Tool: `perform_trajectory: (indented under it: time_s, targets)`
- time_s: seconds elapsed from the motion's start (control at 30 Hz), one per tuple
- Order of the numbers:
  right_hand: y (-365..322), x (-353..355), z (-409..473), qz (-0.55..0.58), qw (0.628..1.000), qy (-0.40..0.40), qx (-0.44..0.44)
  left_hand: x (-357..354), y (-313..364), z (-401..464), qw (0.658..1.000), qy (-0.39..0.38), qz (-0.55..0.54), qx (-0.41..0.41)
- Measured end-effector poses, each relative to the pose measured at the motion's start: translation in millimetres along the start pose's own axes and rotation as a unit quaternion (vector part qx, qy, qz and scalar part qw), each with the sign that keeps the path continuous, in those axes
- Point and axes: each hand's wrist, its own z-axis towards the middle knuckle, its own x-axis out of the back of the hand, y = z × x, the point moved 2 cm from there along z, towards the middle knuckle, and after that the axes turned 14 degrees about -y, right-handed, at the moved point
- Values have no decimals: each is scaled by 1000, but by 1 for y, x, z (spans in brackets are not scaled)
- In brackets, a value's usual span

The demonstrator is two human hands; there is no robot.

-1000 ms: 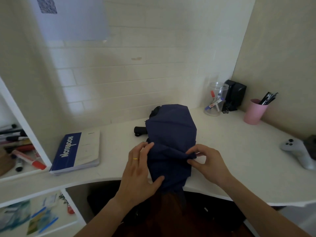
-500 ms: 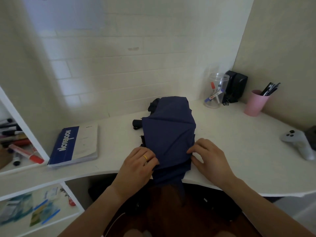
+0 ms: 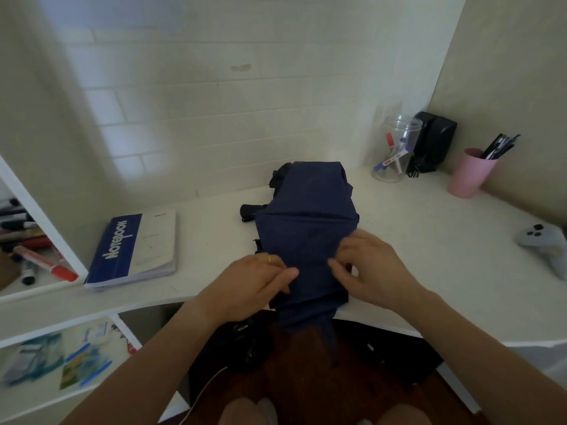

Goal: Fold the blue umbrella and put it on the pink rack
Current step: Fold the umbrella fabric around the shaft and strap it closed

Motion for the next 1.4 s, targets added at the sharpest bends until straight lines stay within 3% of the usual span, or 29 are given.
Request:
perform_trajectory:
  time_s: [0.07,0.27,0.43,0.63,0.67,0.73,0.8,0.83,0.9,0.97,1.2,1.4]
  targets:
    - [-11,-4,15,20,998,55,21,0,0,15,997,19,70,-16]
    - [7,-64,11,-24,985,-171,12,-22,-8,14,971,47,227,-58]
    - [10,-61,13,-15,978,-209,11,-32,-26,14,987,-9,160,-9]
    - [27,-35,-18,14,964,-262,-39,-34,-26,12,983,-38,181,11]
    - [27,-25,-17,41,966,-250,-60,-35,-26,12,983,-36,180,10]
    - [28,0,1,129,979,-103,-116,-36,-27,11,984,-26,177,7]
    - [38,25,30,249,943,85,-205,-36,-26,11,984,-25,175,4]
    - [45,34,45,314,906,126,-253,-35,-26,11,985,-26,173,3]
    - [55,41,72,433,838,106,-316,-34,-25,11,985,-28,169,2]
    - [59,39,93,500,798,74,-328,-33,-23,11,985,-25,172,2]
    - [52,53,98,563,765,58,-307,-32,-22,11,973,4,230,-9]
    - [47,65,78,673,698,30,-244,-28,1,10,950,68,297,-65]
